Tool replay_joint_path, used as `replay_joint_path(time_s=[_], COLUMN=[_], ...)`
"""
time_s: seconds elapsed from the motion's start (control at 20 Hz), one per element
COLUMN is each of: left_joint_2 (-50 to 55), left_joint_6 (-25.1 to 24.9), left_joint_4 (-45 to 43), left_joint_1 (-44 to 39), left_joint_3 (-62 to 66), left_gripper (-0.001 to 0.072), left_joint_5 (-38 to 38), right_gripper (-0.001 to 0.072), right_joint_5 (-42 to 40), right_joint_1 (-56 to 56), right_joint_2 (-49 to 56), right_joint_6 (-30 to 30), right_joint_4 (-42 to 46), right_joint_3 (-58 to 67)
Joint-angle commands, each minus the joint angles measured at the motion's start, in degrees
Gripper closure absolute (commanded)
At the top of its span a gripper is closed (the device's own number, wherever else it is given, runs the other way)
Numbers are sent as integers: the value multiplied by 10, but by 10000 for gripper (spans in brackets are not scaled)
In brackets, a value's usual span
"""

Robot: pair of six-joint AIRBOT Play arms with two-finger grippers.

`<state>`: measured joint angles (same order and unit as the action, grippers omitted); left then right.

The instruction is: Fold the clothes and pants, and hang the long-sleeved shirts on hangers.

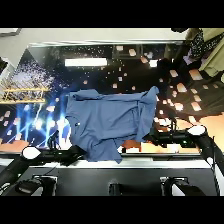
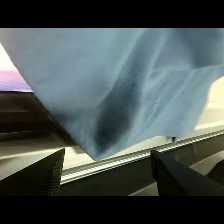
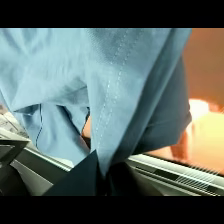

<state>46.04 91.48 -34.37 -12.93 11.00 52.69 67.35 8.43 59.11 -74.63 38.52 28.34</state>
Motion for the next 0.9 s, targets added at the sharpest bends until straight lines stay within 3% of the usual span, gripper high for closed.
replay_joint_path(time_s=[0.0,0.35,0.4,0.5,0.65,0.85], left_joint_2=[57,107,112,112,108,97], left_joint_6=[-3,-27,-28,-32,-63,-63], left_joint_4=[38,74,75,75,74,28], left_joint_1=[-60,-98,-101,-101,-95,-51], left_joint_3=[-1,31,36,47,78,177], left_gripper=[101,123,184,662,691,693], left_joint_5=[-59,-88,-87,-76,-52,3], right_gripper=[680,680,680,681,681,682], right_joint_5=[10,11,11,11,11,3], right_joint_1=[0,0,0,0,0,0], right_joint_2=[-3,-31,-36,-47,-69,-83], right_joint_6=[-7,-7,-7,-9,-9,15], right_joint_4=[0,0,0,0,0,12], right_joint_3=[0,0,0,0,9,94])
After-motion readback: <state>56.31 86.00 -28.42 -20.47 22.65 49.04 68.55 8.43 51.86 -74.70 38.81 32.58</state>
